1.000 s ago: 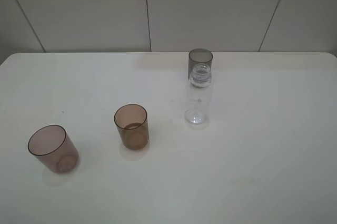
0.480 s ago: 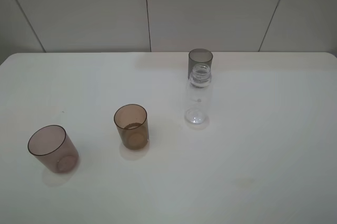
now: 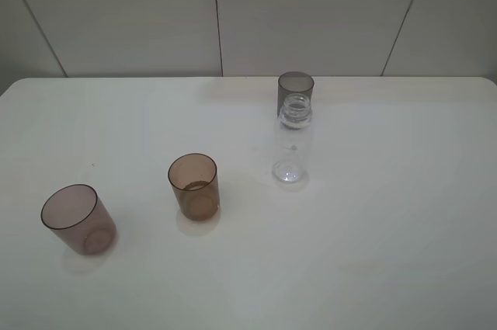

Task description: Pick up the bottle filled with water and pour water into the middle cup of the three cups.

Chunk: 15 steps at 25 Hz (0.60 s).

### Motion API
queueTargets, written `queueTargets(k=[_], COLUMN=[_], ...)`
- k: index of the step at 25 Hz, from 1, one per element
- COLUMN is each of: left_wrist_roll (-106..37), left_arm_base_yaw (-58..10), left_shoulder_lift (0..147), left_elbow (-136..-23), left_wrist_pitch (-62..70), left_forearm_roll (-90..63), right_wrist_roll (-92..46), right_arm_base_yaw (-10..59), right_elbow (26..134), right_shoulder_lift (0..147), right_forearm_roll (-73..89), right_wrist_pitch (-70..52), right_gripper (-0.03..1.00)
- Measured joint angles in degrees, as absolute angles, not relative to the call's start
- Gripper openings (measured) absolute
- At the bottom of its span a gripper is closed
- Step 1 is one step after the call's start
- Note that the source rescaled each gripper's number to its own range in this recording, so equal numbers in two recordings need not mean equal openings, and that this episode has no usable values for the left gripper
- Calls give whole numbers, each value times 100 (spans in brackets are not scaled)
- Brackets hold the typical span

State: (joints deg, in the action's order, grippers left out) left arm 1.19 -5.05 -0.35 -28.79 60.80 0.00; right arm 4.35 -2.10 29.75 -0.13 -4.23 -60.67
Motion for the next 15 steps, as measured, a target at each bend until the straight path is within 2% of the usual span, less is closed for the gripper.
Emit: queueTargets(k=[15], left_wrist_roll=[119], left_arm_base_yaw=[-505], left_shoulder_lift=[-35], left_elbow=[-2879], left_wrist_pitch=[6080], left_forearm_roll=[0], right_wrist_roll=[435], right_arm_base_yaw=[-210], right_elbow=[2975], right_shoulder_lift=[-13], right_forearm_roll=[-423], right_wrist_pitch=[-6067], right_gripper=[100])
